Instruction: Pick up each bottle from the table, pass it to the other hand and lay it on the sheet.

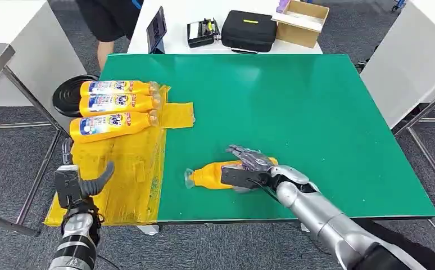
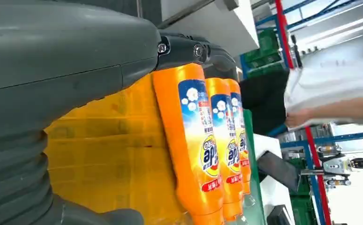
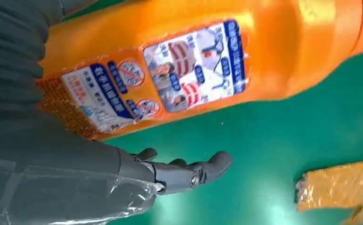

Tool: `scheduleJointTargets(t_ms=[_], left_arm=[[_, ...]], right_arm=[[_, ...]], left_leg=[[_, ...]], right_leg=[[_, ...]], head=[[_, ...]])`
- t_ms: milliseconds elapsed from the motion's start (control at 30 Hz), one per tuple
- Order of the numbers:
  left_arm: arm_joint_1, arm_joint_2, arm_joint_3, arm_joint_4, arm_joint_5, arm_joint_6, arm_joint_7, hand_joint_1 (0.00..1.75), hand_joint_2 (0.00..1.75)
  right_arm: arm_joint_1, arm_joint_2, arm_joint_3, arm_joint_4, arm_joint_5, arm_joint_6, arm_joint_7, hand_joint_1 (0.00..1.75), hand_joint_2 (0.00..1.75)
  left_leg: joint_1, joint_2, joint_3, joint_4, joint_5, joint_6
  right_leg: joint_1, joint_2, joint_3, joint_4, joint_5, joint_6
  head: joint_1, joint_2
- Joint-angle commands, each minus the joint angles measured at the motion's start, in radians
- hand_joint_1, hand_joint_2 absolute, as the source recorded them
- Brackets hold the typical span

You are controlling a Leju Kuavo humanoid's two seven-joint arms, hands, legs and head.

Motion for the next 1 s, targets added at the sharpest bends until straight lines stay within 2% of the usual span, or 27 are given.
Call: scheduleJointTargets(t_ms=[33, 400, 500, 533, 567, 633, 667, 900, 967, 1000], left_arm=[[-0.062, -0.004, -0.028, 0.129, 0.013, -0.012, 0.014, 0.00, 1.75], [-0.070, -0.008, -0.036, 0.150, 0.028, -0.022, 0.021, 0.00, 1.75], [-0.070, -0.008, -0.036, 0.151, 0.028, -0.020, 0.021, 0.00, 1.75], [-0.071, -0.008, -0.036, 0.153, 0.029, -0.019, 0.022, 0.00, 1.75], [-0.072, -0.008, -0.036, 0.156, 0.031, -0.017, 0.023, 0.00, 1.75], [-0.070, -0.007, -0.035, 0.156, 0.035, -0.022, 0.024, 0.00, 1.75], [-0.069, -0.009, -0.035, 0.155, 0.038, -0.025, 0.024, 0.00, 1.75], [-0.067, -0.019, -0.037, 0.150, 0.052, -0.040, 0.018, 0.00, 1.75], [-0.065, -0.019, -0.037, 0.150, 0.051, -0.037, 0.019, 0.00, 1.75], [-0.062, -0.018, -0.037, 0.147, 0.051, -0.037, 0.018, 0.00, 1.75]], right_arm=[[-0.115, -0.008, 0.179, 0.143, -0.009, 0.063, -0.007, 0.00, 1.75], [-0.161, -0.009, 0.276, 0.172, -0.007, 0.100, 0.002, 0.00, 1.75], [-0.164, -0.009, 0.283, 0.173, -0.005, 0.102, 0.002, 0.00, 1.75], [-0.168, -0.009, 0.292, 0.175, -0.003, 0.100, 0.003, 0.31, 1.75], [-0.173, -0.006, 0.307, 0.182, -0.001, 0.094, 0.004, 1.31, 1.75], [-0.177, -0.001, 0.324, 0.194, 0.004, 0.086, 0.008, 1.69, 1.75], [-0.180, 0.000, 0.335, 0.200, 0.007, 0.082, 0.010, 1.75, 1.75], [-0.213, -0.026, 0.360, 0.170, -0.027, 0.091, 0.014, 1.75, 1.75], [-0.195, -0.023, 0.347, 0.160, -0.033, 0.051, 0.016, 1.75, 1.75], [-0.166, -0.017, 0.304, 0.150, -0.062, -0.013, 0.011, 1.75, 1.75]], left_leg=[[0.001, 0.001, 0.004, 0.000, -0.001, 0.000], [0.000, 0.001, 0.002, 0.000, 0.000, 0.001], [0.001, 0.002, 0.006, 0.001, -0.002, 0.001], [0.001, 0.001, 0.005, 0.001, -0.001, 0.001], [0.001, 0.001, 0.004, 0.000, -0.001, 0.001], [0.001, 0.001, 0.004, 0.000, -0.001, 0.001], [0.000, 0.001, 0.003, 0.000, 0.000, 0.000], [0.001, 0.001, 0.004, 0.001, -0.001, 0.001], [0.001, 0.000, 0.004, 0.001, -0.001, 0.001], [0.001, 0.001, 0.005, 0.001, -0.002, 0.001]], right_leg=[[0.002, -0.001, 0.005, -0.001, -0.001, -0.004], [0.001, 0.000, 0.002, 0.000, -0.001, -0.002], [0.003, -0.001, 0.007, -0.001, -0.002, -0.005], [0.002, -0.001, 0.005, -0.001, -0.001, -0.004], [0.002, -0.001, 0.005, -0.001, -0.001, -0.003], [0.002, -0.001, 0.004, -0.001, -0.001, -0.003], [0.001, -0.001, 0.003, -0.001, -0.001, -0.002], [0.002, -0.001, 0.004, 0.000, -0.001, -0.003], [0.002, -0.002, 0.005, 0.000, -0.001, -0.003], [0.002, -0.002, 0.006, 0.000, -0.002, -0.004]], head=[[0.000, 0.000], [0.000, 0.000], [0.000, 0.000], [0.000, 0.000], [0.000, 0.000], [0.000, 0.000], [0.000, 0.000], [0.000, 0.000], [0.000, 0.000], [0.000, 0.000]])
